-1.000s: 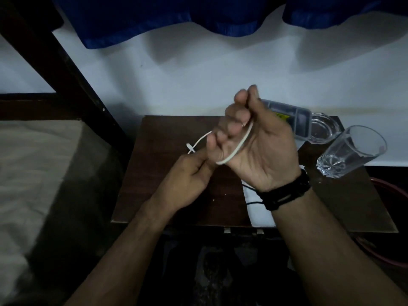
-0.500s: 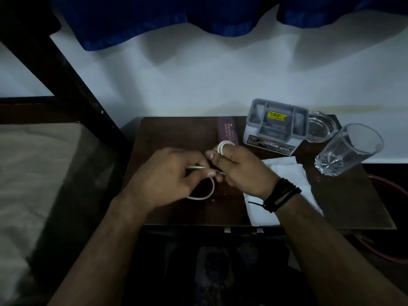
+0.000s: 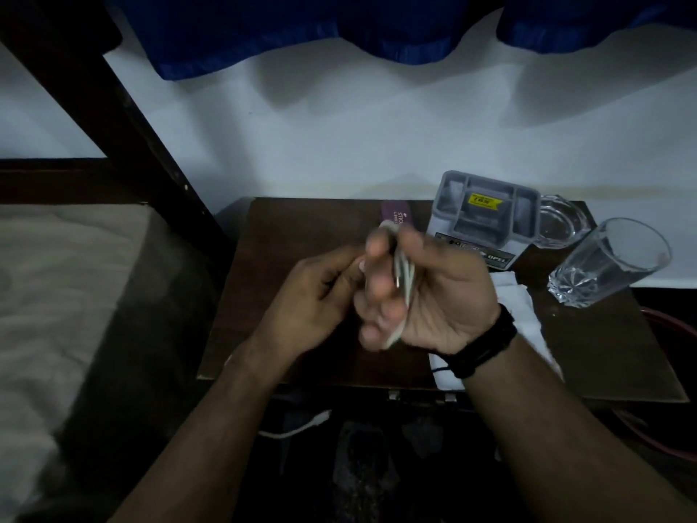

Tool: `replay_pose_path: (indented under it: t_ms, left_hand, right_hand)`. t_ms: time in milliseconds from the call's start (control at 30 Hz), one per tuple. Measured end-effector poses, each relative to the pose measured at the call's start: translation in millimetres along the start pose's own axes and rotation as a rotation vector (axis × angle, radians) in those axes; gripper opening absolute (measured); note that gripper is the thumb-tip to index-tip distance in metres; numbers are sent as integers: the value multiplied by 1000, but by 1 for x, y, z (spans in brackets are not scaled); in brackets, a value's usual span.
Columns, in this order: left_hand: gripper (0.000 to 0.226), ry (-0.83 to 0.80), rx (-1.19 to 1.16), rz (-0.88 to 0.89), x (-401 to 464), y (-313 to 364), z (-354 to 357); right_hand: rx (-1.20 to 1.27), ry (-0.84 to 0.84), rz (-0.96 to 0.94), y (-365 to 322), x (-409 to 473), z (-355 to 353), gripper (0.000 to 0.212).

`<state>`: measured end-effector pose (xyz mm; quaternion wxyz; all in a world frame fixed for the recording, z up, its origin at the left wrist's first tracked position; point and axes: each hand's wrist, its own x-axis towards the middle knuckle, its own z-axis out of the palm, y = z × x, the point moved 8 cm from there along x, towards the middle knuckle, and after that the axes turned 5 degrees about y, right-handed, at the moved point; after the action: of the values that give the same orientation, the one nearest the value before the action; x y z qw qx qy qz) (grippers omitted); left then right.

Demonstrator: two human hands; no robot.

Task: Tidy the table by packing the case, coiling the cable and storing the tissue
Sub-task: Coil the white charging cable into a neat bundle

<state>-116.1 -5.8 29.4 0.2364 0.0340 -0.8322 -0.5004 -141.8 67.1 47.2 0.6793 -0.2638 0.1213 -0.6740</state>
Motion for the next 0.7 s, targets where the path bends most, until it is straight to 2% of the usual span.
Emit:
replay_pose_path:
  t_ms: [67,133,233,333,400,533,700]
  left_hand:
    - [21,-13,50,-31,0,-5,7]
    - [22,-53,134,-59,1,-10,13]
    - [19,-207,312,-58,-1,-15,22]
    - [27,-306,486,-54,-2,-19,20]
    - [27,-319,515,-50,-1,-17,13]
    - [21,-282,545,-7,3,-8,-1]
    - [27,-239,488,91,2,-1,-5]
  right_hand:
    - [148,55,-140,-16,5,-5,31]
    - [116,252,-295,-34,1,-22,30]
    - [-157,604,-419,-50,-19,-52,26]
    - [-562,847,-398,-49,-32,-74,20]
    - [-775,882,-335,-44,-33,-77,20]
    - [-1214,826,-115,-30,-32,-80,18]
    - [-1073,685,172,-5,-29,-84,37]
